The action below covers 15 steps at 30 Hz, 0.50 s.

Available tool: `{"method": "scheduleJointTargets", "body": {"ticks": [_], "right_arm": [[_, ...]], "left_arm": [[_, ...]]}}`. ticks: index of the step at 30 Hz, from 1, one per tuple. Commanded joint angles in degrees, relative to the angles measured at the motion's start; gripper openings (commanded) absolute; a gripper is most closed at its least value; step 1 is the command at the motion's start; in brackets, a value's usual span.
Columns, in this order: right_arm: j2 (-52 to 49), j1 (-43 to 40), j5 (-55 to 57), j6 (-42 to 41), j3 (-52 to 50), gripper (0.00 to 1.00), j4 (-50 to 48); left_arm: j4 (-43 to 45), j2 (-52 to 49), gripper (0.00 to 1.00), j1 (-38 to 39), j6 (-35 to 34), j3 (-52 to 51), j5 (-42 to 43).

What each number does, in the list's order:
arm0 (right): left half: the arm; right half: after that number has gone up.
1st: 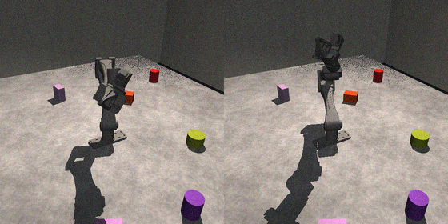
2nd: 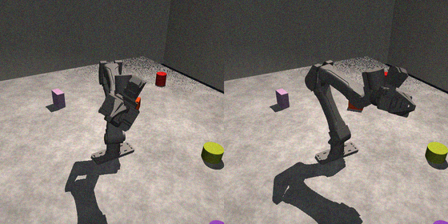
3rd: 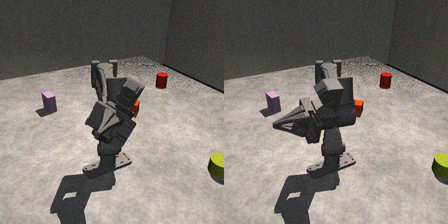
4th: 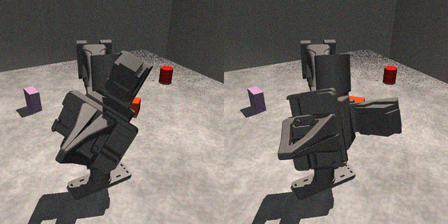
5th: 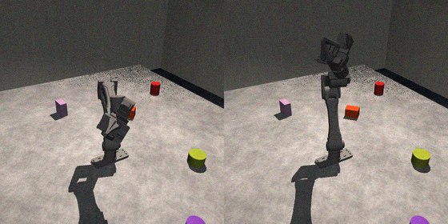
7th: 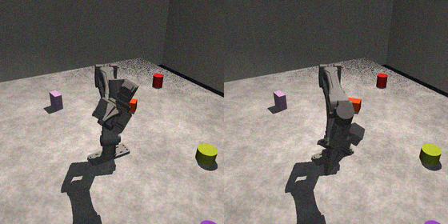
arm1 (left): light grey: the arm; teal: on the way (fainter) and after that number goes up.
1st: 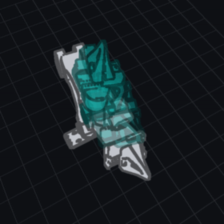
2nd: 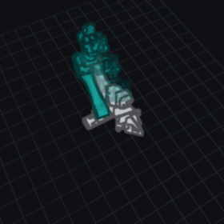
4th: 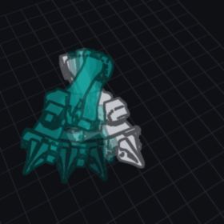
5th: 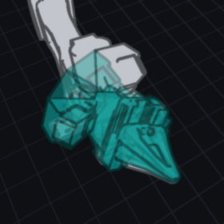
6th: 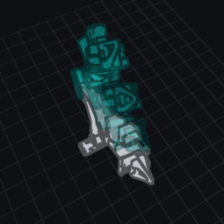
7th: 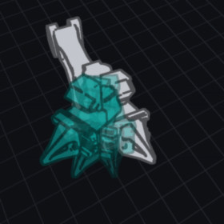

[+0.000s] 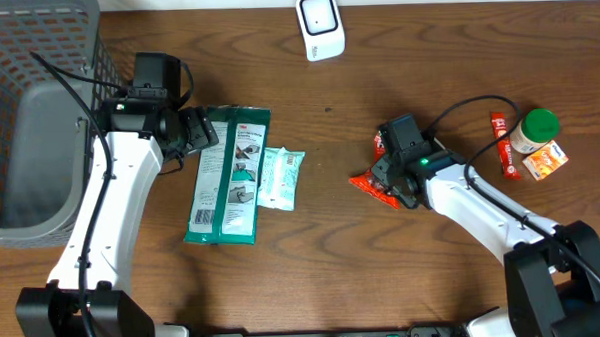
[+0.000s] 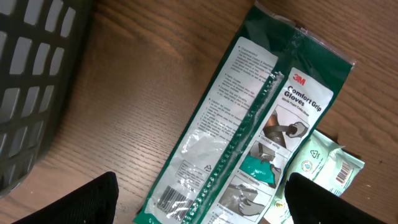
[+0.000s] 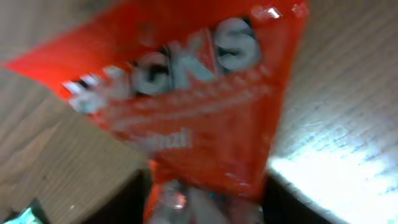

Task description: Scan the item barcode

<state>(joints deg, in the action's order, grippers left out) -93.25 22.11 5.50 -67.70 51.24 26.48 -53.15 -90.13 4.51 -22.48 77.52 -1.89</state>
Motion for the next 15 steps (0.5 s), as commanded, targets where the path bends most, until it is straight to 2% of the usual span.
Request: {"method": "scheduleJointTargets", "body": {"ticks": [1, 5, 8, 9, 10, 13, 15], "right_arm": [[1.22, 0.28, 1.62, 2.34, 0.61, 0.68, -0.79], [3.69, -0.39, 3.8, 6.21, 1.33, 0.74, -0.59], [5.35, -1.53, 4.92, 6.27, 1.36, 0.91, -0.52], [5.4, -2.14, 4.55, 6.01, 1.36, 0.93, -0.52], [5.38, -2.71, 3.8, 6.03, 1.31, 0.91, -0.5], [4.46, -4.07, -0.37, 6.05, 0.35, 0.77, -0.33], [3.63, -3.82, -1.9, 6.03, -0.37, 0.73, -0.5]], "left_arm": [[-0.17, 0.24, 0.86, -0.22, 0.31, 0.92, -0.72], [-0.17, 0.24, 0.86, -0.22, 0.33, 0.92, -0.72], [-0.17, 0.24, 0.86, -0.22, 0.33, 0.92, -0.72], [-0.17, 0.24, 0.86, -0.22, 0.31, 0.92, -0.74], [-0.17, 0.24, 0.86, -0.22, 0.31, 0.92, -0.72], [-0.17, 0.24, 0.86, -0.22, 0.31, 0.92, -0.72], [-0.17, 0.24, 0.86, -0.22, 0.31, 0.92, -0.72]]}}
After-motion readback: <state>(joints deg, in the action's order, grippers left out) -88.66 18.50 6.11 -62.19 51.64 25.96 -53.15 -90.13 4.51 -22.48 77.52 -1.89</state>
